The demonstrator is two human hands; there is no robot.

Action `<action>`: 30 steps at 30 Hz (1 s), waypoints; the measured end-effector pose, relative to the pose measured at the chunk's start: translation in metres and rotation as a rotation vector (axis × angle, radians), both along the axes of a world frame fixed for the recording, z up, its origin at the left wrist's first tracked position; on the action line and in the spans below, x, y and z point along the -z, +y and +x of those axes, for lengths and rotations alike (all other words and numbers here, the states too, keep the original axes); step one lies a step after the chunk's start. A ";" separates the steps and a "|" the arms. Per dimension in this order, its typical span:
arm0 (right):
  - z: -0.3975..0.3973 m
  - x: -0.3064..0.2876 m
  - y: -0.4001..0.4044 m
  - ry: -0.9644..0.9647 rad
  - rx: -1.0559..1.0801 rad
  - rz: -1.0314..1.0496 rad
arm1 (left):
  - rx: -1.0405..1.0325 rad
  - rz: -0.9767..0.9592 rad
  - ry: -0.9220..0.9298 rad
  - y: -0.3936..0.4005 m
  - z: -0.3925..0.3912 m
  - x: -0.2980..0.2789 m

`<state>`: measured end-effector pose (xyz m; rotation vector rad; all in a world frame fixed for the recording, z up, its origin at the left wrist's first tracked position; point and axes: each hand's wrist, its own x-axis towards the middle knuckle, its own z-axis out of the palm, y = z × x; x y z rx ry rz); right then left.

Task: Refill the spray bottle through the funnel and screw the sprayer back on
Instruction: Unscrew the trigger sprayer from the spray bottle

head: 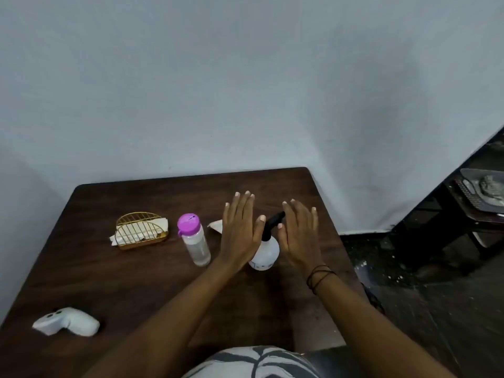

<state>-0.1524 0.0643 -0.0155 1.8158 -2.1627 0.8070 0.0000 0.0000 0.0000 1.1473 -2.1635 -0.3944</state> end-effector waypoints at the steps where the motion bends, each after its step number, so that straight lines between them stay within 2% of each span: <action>1: 0.002 0.004 0.002 -0.026 -0.006 -0.002 | 0.001 0.032 0.022 0.002 0.001 0.003; 5: 0.013 0.022 0.014 -0.123 0.018 -0.011 | -0.001 0.157 0.105 0.008 0.005 0.014; 18: 0.015 0.021 0.013 -0.337 0.037 -0.061 | 0.048 0.208 0.118 0.010 0.007 0.035; 23: 0.030 0.034 0.031 -0.642 0.120 -0.223 | 0.107 0.257 0.160 0.014 0.014 0.037; 27: 0.036 0.043 0.039 -0.687 0.075 -0.140 | 0.229 0.289 0.152 0.016 0.023 0.046; 30: 0.039 0.041 0.034 -0.708 0.026 -0.095 | 0.234 0.346 0.104 0.015 0.025 0.057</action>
